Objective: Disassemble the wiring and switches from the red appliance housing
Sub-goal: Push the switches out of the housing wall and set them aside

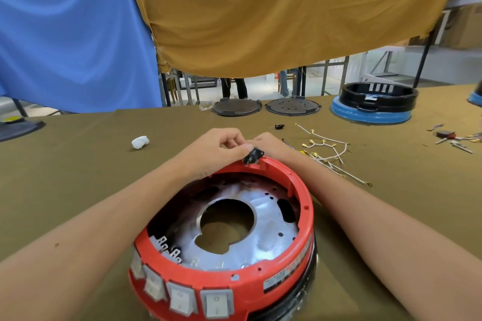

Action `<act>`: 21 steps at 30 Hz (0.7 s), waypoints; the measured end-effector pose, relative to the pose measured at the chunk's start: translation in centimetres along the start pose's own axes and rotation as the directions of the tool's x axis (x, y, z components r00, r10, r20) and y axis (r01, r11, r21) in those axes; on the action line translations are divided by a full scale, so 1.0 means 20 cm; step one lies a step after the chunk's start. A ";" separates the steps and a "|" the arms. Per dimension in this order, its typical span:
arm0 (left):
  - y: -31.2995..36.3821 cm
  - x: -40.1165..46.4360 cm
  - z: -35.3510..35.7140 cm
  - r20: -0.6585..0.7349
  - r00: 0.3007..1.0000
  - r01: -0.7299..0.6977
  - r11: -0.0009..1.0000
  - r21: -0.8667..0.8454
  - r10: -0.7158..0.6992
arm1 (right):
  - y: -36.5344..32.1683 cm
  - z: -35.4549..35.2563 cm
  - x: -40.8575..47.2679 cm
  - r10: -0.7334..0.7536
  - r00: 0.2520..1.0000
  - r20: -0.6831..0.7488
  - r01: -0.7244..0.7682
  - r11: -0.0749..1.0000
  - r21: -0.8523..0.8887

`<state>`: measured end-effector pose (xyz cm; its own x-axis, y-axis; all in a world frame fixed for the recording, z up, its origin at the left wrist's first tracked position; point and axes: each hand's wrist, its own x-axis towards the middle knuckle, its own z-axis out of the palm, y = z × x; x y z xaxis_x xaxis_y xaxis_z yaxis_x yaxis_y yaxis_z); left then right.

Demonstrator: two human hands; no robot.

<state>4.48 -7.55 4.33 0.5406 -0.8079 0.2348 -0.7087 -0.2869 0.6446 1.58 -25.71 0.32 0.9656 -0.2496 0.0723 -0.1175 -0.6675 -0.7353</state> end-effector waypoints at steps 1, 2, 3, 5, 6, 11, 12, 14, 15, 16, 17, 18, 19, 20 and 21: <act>0.00 0.00 0.00 -0.006 1.000 -0.003 1.000 -0.009 0.003 | 0.00 -0.01 -0.01 0.012 0.994 -0.110 -0.005 0.998 0.070; 0.00 0.00 0.00 -0.009 1.000 -0.007 1.000 -0.013 0.007 | 0.00 -0.04 -0.02 0.020 0.977 -0.213 0.002 0.994 0.106; 0.00 -0.01 0.00 -0.011 1.000 -0.007 1.000 -0.013 0.007 | -0.01 -0.06 -0.03 0.033 0.957 -0.288 0.015 0.987 0.163; -0.01 -0.01 0.00 -0.026 1.000 0.012 1.000 -0.023 -0.013 | -0.05 -0.11 -0.07 0.069 0.941 -0.330 0.073 0.915 0.398; -0.01 0.00 0.00 -0.043 0.999 0.030 0.999 -0.038 -0.032 | -0.08 -0.14 -0.08 0.060 0.945 -0.320 0.121 0.848 0.515; -0.03 0.01 -0.01 -0.088 0.992 0.099 0.992 0.071 -0.093 | -0.23 -0.24 -0.19 -0.211 0.960 -0.182 0.254 0.932 0.258; -0.03 0.01 -0.01 -0.077 0.993 0.099 0.989 0.110 -0.091 | -0.26 -0.24 -0.22 -0.266 0.961 -0.070 0.270 0.961 0.066; -0.04 0.01 -0.01 -0.062 0.994 0.098 0.983 0.156 -0.090 | -0.31 -0.20 -0.24 -0.284 0.950 0.133 0.310 0.915 -0.259; -0.04 0.01 -0.02 -0.060 0.994 0.101 0.982 0.162 -0.092 | -0.32 -0.19 -0.25 -0.270 0.949 0.164 0.313 0.882 -0.352; -0.05 0.01 -0.02 -0.063 0.993 0.105 0.982 0.158 -0.096 | -0.33 -0.18 -0.25 -0.255 0.955 0.154 0.296 0.868 -0.398; -0.05 0.01 -0.02 -0.069 0.993 0.110 0.982 0.152 -0.100 | -0.33 -0.19 -0.26 -0.238 0.962 0.134 0.273 0.867 -0.417; -0.05 0.02 -0.02 -0.073 0.992 0.115 0.982 0.149 -0.105 | -0.33 -0.20 -0.27 -0.219 0.968 0.122 0.250 0.868 -0.428; -0.05 0.02 -0.02 -0.076 0.991 0.119 0.981 0.151 -0.108 | -0.32 -0.21 -0.28 -0.202 0.971 0.125 0.236 0.868 -0.436; -0.05 0.02 -0.02 -0.080 0.991 0.121 0.981 0.154 -0.110 | -0.32 -0.21 -0.28 -0.198 0.970 0.141 0.241 0.858 -0.453; -0.05 0.02 -0.02 -0.084 0.990 0.122 0.980 0.158 -0.110 | -0.32 -0.20 -0.29 -0.203 0.966 0.161 0.257 0.834 -0.488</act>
<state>5.56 -7.49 4.06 0.6517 -0.7250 0.2231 -0.6999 -0.4613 0.5453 -4.10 -22.74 7.28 0.9938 0.0077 0.1109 0.0371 -0.9633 -0.2658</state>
